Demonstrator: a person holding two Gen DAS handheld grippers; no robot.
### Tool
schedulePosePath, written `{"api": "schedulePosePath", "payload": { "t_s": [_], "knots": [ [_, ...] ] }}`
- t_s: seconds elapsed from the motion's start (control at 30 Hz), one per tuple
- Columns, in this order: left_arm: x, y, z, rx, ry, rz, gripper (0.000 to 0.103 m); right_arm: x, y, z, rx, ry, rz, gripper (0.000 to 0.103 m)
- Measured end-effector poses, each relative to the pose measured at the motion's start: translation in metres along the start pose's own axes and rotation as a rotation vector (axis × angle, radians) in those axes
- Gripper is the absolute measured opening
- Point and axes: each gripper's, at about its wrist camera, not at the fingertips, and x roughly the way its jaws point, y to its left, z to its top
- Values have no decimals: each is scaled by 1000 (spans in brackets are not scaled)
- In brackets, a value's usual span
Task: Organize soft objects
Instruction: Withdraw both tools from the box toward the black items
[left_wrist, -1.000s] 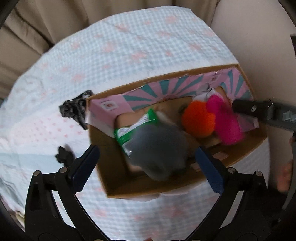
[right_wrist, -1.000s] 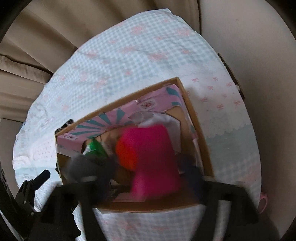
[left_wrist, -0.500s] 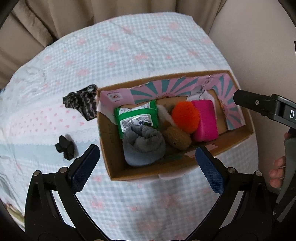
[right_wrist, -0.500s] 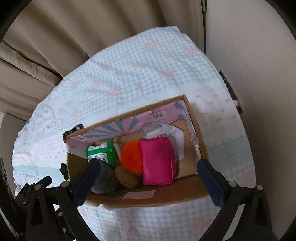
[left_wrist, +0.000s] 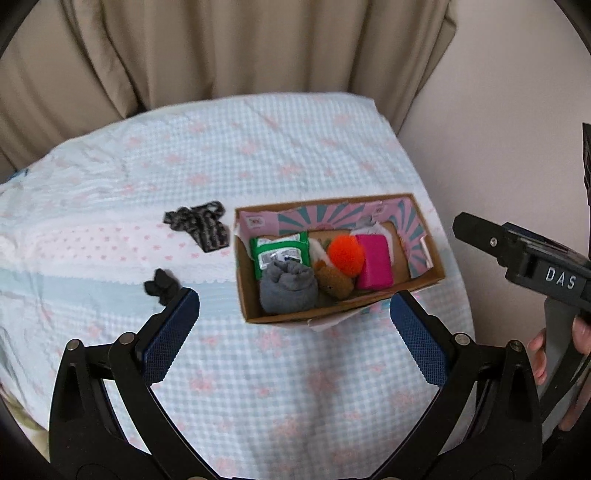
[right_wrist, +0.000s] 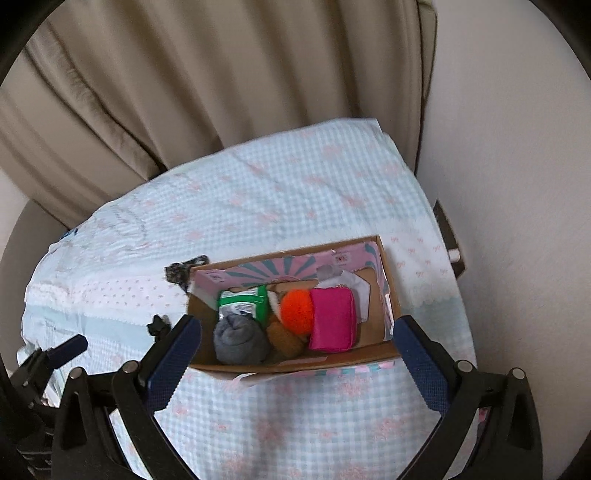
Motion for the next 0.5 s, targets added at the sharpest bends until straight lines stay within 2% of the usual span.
{"api": "schedulePosePath", "payload": {
  "t_s": [0.3, 0.5],
  "knots": [
    [-77, 22, -24, -37, -111, 34, 103, -71, 41, -23, -108, -116, 11, 103],
    [-114, 42, -41, -64, -167, 65, 103, -110, 67, -44, -187, -185, -2, 103]
  ]
}}
